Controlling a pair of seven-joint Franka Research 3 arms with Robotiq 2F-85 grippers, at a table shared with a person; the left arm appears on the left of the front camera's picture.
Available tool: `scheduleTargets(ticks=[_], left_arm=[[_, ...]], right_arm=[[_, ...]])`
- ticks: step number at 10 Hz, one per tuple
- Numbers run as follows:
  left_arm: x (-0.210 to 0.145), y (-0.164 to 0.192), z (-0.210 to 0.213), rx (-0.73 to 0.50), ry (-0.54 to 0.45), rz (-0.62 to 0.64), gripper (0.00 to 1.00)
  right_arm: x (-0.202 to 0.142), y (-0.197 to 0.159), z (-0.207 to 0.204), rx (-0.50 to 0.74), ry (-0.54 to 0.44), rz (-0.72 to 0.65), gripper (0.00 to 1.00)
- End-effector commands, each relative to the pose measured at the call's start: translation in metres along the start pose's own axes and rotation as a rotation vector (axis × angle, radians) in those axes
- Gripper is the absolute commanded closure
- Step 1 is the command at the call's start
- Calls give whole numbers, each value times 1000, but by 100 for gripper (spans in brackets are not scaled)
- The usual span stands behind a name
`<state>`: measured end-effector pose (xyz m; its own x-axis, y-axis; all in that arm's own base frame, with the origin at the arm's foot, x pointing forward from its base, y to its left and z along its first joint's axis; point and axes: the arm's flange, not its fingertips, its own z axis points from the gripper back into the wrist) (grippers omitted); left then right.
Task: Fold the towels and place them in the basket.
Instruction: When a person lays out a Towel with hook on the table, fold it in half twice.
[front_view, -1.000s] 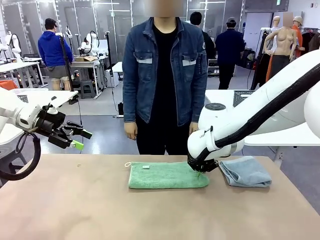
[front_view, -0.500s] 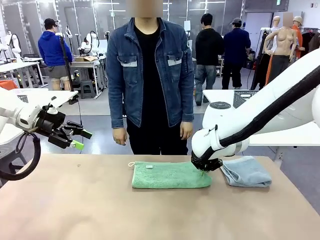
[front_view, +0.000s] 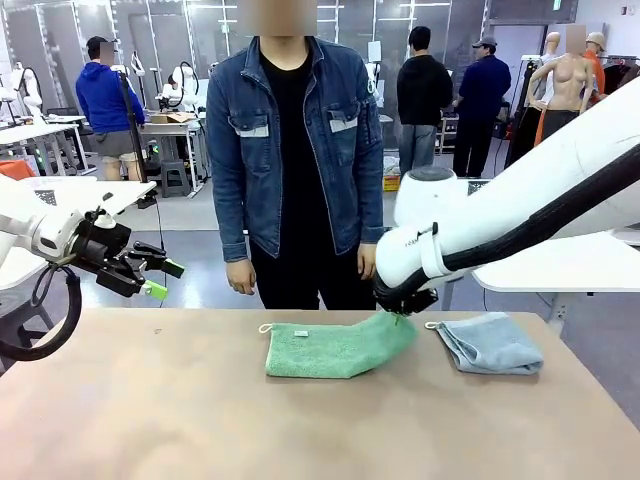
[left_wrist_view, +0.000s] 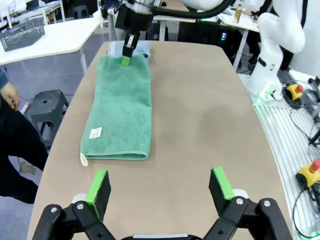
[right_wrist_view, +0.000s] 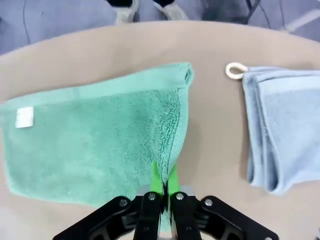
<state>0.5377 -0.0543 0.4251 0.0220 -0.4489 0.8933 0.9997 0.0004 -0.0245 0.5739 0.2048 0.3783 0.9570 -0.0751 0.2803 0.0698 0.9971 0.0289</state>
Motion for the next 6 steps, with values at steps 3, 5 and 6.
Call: scheduleTargets(ticks=[3, 5, 6], left_arm=[[1, 1, 1, 1, 0, -2, 0], [1, 1, 1, 1, 0, -2, 0], [1, 1, 1, 1, 0, -2, 0]], right_arm=[[-17, 74, 44, -6, -19, 59, 100], [-23, 118, 40, 11, -34, 76, 100], [-24, 137, 32, 34, -17, 72, 100]])
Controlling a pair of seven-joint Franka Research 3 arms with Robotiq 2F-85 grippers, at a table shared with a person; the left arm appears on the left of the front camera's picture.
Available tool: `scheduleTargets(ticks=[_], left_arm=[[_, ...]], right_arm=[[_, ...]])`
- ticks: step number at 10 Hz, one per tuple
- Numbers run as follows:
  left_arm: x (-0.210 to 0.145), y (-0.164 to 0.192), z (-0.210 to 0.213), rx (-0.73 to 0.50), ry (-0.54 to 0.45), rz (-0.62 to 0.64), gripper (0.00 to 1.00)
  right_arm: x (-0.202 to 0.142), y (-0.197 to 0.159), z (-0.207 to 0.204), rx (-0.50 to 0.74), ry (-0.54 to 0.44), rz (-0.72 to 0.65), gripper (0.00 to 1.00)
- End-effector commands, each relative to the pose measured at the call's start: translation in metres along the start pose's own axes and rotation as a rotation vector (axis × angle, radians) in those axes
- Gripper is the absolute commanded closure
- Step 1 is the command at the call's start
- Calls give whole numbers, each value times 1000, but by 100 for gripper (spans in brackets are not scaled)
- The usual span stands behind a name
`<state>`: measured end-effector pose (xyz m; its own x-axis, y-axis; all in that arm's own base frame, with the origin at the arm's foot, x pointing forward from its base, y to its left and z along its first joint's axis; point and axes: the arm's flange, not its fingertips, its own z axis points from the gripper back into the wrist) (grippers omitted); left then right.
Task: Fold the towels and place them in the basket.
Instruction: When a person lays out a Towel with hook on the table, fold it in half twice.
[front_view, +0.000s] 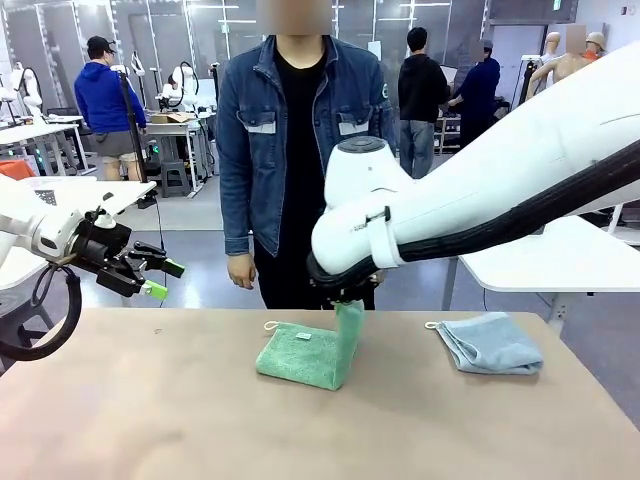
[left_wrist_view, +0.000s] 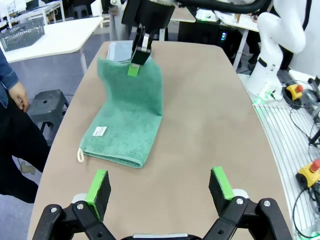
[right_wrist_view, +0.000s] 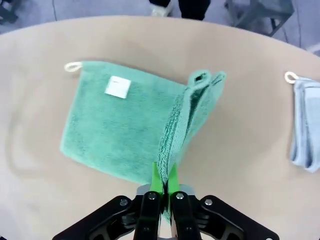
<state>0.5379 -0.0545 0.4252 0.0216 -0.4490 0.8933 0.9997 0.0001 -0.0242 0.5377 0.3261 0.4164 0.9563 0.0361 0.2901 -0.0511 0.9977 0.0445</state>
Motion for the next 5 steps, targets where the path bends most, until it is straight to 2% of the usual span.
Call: scheduleTargets(ticks=[1, 3, 5], left_arm=[[1, 0, 1, 2, 0, -2, 0], [1, 0, 1, 2, 0, -2, 0], [1, 0, 1, 2, 0, -2, 0]], right_arm=[[10, 32, -22, 6, -3, -47, 100], [6, 59, -30, 55, 33, -54, 100], [4, 77, -39, 66, 50, -126, 100]])
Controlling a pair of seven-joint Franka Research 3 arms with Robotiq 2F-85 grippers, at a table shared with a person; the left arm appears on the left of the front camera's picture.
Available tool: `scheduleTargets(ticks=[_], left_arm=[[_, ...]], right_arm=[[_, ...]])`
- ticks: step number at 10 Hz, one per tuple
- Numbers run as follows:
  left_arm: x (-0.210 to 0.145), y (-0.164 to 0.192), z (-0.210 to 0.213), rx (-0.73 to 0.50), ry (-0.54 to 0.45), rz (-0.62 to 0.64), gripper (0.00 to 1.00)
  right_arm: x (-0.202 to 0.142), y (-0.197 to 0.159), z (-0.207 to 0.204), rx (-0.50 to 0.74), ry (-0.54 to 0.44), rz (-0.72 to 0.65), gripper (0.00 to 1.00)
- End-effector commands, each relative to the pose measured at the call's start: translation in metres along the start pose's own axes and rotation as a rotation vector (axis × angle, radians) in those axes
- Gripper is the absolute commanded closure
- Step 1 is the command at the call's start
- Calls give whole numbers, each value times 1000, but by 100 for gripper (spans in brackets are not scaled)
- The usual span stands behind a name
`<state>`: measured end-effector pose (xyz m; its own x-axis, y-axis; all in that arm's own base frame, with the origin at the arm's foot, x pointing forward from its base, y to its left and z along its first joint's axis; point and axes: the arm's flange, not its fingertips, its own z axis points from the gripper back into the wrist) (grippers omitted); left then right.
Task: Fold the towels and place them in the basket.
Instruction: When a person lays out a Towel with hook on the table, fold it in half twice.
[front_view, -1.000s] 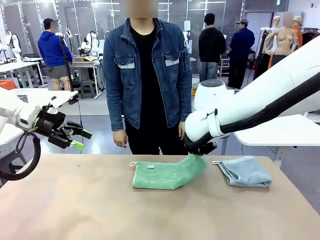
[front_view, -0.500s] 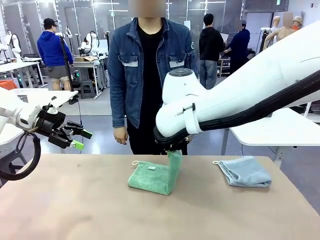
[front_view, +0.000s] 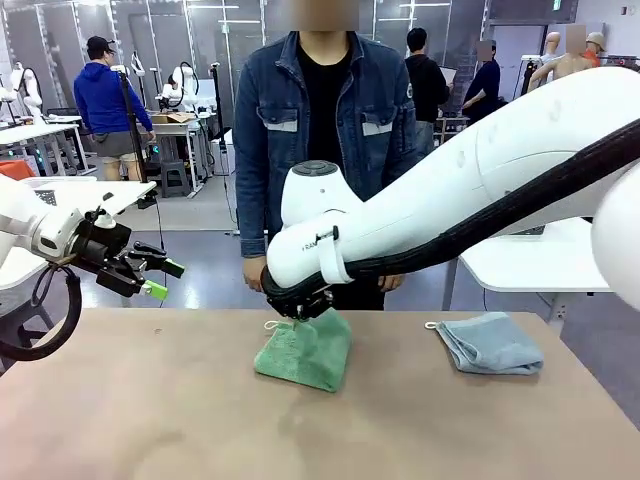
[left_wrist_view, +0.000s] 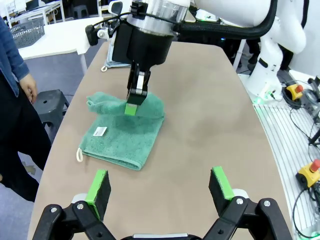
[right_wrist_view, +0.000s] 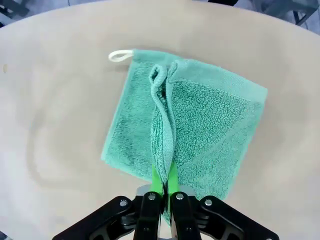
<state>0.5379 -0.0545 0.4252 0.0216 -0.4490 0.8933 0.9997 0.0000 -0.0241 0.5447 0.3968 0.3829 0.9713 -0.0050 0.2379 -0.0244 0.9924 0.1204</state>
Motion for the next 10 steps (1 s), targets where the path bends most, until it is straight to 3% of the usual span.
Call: scheduleTargets(ticks=[1, 6, 7, 8, 9, 10], left_arm=[[1, 0, 1, 2, 0, -2, 0], [1, 0, 1, 2, 0, -2, 0], [1, 0, 1, 2, 0, -2, 0], [1, 0, 1, 2, 0, -2, 0], [1, 0, 1, 2, 0, -2, 0], [1, 0, 1, 2, 0, -2, 0]], right_arm=[[5, 14, -8, 7, 13, -99, 100], [11, 28, -33, 3, -6, -232, 100], [12, 29, -36, 17, -25, -250, 76], [14, 29, -37, 25, -40, -274, 76], [14, 27, -36, 40, -55, -294, 56], [15, 25, -36, 48, -75, -312, 75]])
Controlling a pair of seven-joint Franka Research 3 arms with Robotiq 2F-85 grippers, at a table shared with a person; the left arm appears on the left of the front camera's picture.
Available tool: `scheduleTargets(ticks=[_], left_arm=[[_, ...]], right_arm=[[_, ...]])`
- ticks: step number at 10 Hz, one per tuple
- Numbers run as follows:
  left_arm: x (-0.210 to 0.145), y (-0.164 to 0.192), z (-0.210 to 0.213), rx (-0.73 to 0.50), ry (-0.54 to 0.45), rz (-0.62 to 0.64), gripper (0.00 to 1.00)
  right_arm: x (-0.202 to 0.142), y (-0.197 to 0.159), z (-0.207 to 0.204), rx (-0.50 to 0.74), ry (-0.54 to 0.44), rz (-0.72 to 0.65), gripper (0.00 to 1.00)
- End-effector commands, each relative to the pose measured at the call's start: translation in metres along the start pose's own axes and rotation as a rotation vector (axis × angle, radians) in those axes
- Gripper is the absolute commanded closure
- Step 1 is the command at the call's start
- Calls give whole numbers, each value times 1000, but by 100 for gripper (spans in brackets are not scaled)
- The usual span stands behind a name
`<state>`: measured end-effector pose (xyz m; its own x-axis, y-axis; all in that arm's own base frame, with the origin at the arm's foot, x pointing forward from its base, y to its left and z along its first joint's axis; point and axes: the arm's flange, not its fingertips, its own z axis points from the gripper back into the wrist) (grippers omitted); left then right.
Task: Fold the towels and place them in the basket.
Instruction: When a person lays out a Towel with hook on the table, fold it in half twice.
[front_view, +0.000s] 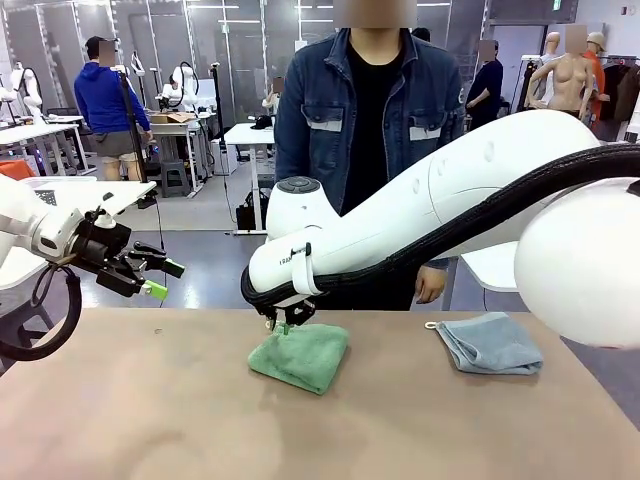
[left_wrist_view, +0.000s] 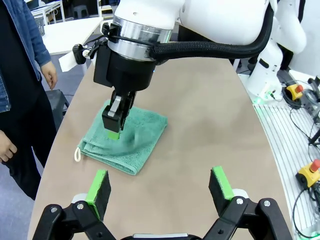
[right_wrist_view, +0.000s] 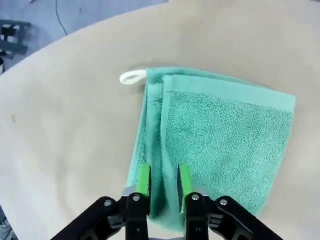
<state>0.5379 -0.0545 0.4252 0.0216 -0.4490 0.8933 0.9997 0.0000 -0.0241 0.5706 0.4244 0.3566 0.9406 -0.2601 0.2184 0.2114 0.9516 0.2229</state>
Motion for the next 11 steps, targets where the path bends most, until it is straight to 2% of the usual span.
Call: scheduleTargets(ticks=[1, 2, 3, 4, 6, 8, 11], left_arm=[[1, 0, 1, 2, 0, -2, 0], [1, 0, 1, 2, 0, -2, 0], [1, 0, 1, 2, 0, -2, 0], [1, 0, 1, 2, 0, -2, 0], [1, 0, 1, 2, 0, -2, 0], [1, 0, 1, 2, 0, -2, 0], [1, 0, 1, 2, 0, -2, 0]], right_arm=[[-5, -2, 2, 11, -45, -52, 37], [-7, -9, 8, 5, -29, -30, 55], [-7, -25, 15, 3, -2, -11, 17], [-8, -50, 28, -20, 35, 9, 43], [-6, -102, 45, -3, 137, 103, 43], [-7, -146, 57, 65, 148, 98, 43], [-5, -168, 58, 132, 161, -15, 43]])
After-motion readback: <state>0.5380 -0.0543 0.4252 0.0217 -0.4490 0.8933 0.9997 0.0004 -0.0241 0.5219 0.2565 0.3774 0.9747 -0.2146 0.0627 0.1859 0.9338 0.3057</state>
